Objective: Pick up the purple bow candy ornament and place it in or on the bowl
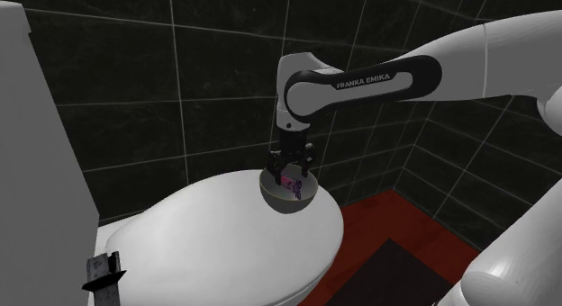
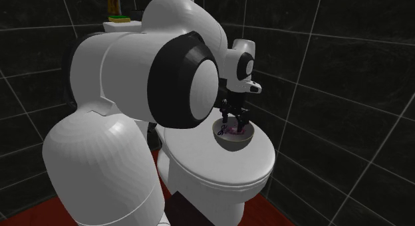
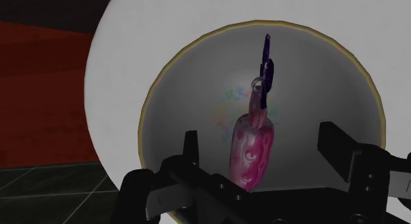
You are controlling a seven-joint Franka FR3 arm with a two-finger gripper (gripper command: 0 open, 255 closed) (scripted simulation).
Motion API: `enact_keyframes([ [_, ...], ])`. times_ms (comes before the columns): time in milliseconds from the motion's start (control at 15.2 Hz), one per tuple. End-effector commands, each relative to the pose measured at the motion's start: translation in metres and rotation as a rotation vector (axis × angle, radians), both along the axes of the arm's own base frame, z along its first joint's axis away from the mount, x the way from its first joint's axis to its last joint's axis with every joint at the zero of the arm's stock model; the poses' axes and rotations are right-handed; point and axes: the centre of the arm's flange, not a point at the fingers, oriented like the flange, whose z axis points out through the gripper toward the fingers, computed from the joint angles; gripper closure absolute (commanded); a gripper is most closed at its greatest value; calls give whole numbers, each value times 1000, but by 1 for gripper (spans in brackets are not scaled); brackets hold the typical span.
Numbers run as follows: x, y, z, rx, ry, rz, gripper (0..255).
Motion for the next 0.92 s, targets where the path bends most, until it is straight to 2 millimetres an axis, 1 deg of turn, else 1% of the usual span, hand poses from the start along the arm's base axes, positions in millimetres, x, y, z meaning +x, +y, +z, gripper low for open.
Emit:
enact_keyframes([
  [0,0,0,0,0,0,0,0],
  [66,0,0,0,0,0,0,0],
  [264,6,1,39,0,0,0,0],
  [330,8,1,49,0,0,0,0],
  [858,8,1,49,0,0,0,0],
])
